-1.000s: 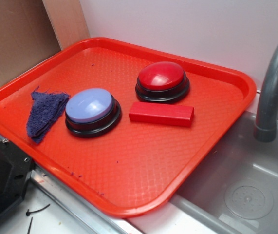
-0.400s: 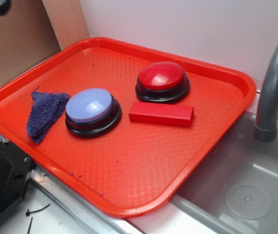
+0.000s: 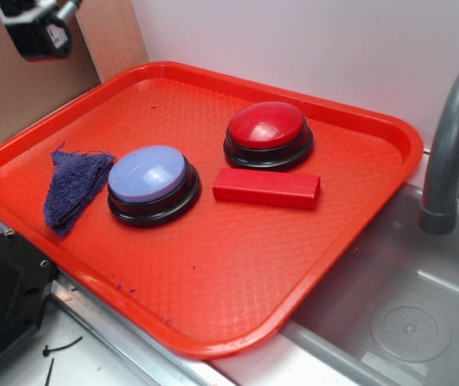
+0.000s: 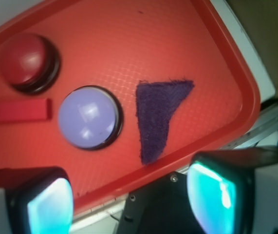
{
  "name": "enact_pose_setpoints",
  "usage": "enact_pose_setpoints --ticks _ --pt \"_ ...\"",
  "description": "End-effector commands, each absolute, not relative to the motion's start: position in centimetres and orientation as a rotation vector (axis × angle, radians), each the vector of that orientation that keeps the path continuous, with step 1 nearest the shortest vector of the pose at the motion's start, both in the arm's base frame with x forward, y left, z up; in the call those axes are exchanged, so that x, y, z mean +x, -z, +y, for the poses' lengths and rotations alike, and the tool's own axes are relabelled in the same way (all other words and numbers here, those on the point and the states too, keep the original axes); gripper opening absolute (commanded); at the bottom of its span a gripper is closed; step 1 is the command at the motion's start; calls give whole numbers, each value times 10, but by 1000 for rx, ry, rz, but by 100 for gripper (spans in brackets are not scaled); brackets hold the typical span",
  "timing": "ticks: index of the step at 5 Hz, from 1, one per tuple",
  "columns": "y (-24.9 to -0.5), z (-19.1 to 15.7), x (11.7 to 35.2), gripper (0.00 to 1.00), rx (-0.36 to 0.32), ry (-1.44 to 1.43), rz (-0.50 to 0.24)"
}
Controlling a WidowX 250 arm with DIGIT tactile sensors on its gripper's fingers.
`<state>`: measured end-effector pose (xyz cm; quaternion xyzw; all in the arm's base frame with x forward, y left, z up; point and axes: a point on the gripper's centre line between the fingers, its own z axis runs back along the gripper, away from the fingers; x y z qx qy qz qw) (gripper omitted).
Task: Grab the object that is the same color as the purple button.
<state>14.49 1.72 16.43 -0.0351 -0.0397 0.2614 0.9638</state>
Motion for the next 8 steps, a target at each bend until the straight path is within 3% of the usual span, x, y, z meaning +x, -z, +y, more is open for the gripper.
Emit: enact_pose_setpoints --ticks 1,2,3,5,6,7,8 --pt "-121 42 152 100 -87 -888 -102" --pt "-91 51 159 100 -126 -982 -107" --pt "-67 55 164 100 -94 -1012 -119" --pt "-32 64 167 100 -206 -1039 -90" --pt "-22 64 168 100 -211 -1039 -80" --pt "-19 65 167 47 -210 -1052 -65" --pt "-19 63 167 0 -176 -1044 -61"
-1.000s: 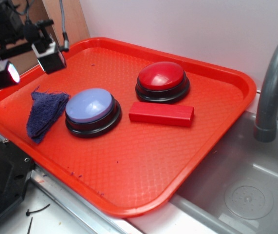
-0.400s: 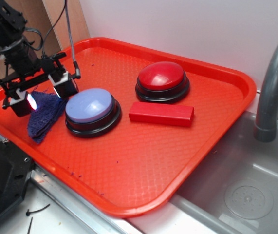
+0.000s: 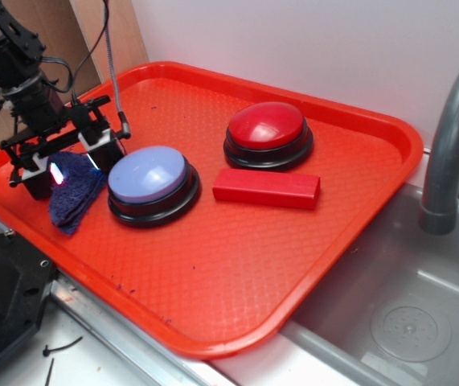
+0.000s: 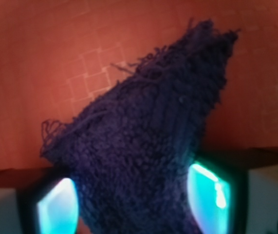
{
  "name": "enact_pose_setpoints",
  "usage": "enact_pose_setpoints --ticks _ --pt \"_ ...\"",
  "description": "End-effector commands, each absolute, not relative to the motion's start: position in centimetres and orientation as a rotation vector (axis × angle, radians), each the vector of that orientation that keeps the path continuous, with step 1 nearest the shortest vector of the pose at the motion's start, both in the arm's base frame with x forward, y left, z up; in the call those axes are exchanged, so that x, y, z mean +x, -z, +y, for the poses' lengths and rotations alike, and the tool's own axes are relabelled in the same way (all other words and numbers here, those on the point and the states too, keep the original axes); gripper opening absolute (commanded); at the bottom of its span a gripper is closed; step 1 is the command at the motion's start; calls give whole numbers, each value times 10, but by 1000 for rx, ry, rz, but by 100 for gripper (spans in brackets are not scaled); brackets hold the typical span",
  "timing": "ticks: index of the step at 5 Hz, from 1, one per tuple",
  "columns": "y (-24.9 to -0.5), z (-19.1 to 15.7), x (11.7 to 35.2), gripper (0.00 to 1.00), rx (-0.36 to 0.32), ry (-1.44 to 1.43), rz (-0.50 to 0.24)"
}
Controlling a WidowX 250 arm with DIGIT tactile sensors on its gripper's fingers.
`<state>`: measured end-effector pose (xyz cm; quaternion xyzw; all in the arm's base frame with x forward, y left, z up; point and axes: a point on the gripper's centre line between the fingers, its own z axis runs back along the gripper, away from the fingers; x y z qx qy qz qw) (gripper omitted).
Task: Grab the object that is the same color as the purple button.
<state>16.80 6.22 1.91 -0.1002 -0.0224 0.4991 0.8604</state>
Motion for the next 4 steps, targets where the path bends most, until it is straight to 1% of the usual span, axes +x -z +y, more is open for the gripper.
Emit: enact_pose_setpoints --ticks 1,3,4 --pt "-19 62 169 0 -127 -1033 -51" --pt "-20 59 177 0 -18 -939 -44" --pt "-21 57 180 0 5 -873 -43"
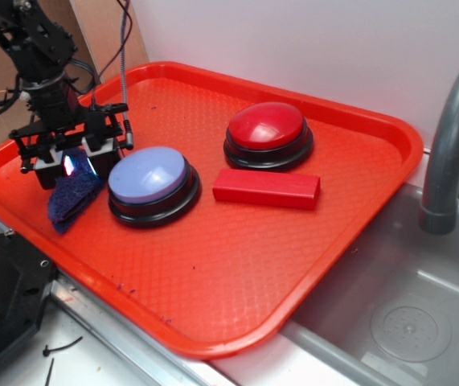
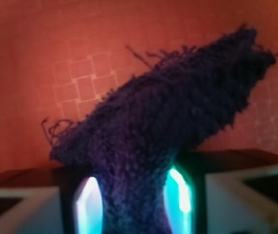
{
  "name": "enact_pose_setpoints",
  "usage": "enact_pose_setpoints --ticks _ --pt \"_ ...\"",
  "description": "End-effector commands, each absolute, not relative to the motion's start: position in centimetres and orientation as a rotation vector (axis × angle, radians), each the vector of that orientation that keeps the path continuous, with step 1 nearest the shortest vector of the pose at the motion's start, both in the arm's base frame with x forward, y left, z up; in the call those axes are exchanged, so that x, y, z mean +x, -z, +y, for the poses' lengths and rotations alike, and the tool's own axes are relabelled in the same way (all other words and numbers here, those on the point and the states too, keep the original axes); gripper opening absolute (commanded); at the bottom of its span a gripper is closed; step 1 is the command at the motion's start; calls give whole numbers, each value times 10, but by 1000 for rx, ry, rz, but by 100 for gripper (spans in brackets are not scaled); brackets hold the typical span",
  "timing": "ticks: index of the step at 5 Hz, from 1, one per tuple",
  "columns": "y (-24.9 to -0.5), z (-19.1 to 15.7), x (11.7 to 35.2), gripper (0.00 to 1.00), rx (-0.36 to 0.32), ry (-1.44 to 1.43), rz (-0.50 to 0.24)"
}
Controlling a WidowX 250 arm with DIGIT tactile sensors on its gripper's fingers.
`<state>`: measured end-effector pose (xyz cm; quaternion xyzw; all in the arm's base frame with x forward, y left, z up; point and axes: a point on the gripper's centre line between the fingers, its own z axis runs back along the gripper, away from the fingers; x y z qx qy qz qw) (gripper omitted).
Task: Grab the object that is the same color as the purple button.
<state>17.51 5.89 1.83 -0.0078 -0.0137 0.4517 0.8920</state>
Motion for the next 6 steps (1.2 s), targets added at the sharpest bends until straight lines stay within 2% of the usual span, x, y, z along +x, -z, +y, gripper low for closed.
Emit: enact_pose_setpoints --ticks 1,2,3,4,5,6 --pt "-32 60 177 0 -70 -788 -25" --pt "-43 66 175 0 -104 -738 -36" --pt "-61 71 172 0 -160 -638 10" --pt "-85 64 176 0 -110 -494 8" --pt "-115 47 177 0 -43 -378 -46" --pt "-147 33 180 0 -51 -223 -11"
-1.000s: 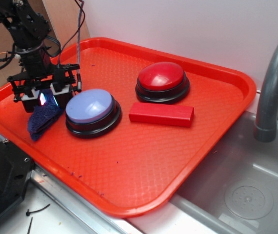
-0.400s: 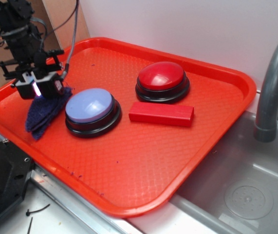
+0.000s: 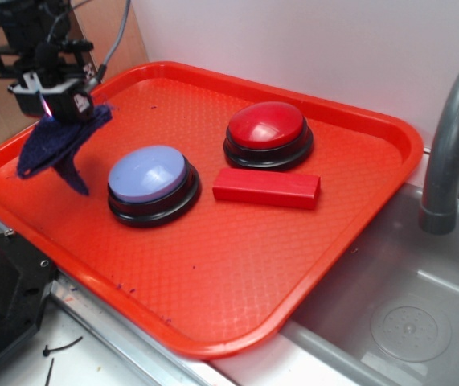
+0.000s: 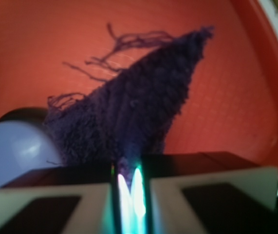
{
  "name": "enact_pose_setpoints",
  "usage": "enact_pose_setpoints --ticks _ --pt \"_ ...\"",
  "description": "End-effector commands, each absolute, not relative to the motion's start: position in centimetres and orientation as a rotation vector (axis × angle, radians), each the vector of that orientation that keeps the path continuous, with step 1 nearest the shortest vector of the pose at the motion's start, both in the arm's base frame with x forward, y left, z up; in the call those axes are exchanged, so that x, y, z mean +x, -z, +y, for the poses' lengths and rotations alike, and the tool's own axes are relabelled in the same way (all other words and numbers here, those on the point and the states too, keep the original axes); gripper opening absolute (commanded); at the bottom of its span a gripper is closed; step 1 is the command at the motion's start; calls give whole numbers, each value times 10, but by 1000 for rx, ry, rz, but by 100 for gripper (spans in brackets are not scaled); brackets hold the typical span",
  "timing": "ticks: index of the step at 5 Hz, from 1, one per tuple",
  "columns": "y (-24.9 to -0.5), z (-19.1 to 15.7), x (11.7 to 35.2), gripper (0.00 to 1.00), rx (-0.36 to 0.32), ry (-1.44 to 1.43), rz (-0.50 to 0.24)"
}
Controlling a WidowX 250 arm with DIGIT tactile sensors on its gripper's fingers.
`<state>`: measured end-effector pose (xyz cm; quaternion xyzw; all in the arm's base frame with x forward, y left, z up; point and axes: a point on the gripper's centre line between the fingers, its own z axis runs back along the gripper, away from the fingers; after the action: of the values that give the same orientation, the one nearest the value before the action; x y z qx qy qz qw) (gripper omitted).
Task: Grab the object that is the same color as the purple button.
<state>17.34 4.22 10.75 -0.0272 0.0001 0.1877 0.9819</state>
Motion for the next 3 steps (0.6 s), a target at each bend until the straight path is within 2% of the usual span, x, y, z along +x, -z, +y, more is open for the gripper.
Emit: enact_pose_setpoints --ticks 1,2,3 --pt "-189 21 179 0 -94 -91 -13" --pt "-222 17 174 0 -129 -61 -40" --pt "-236 10 173 0 -76 -24 -75"
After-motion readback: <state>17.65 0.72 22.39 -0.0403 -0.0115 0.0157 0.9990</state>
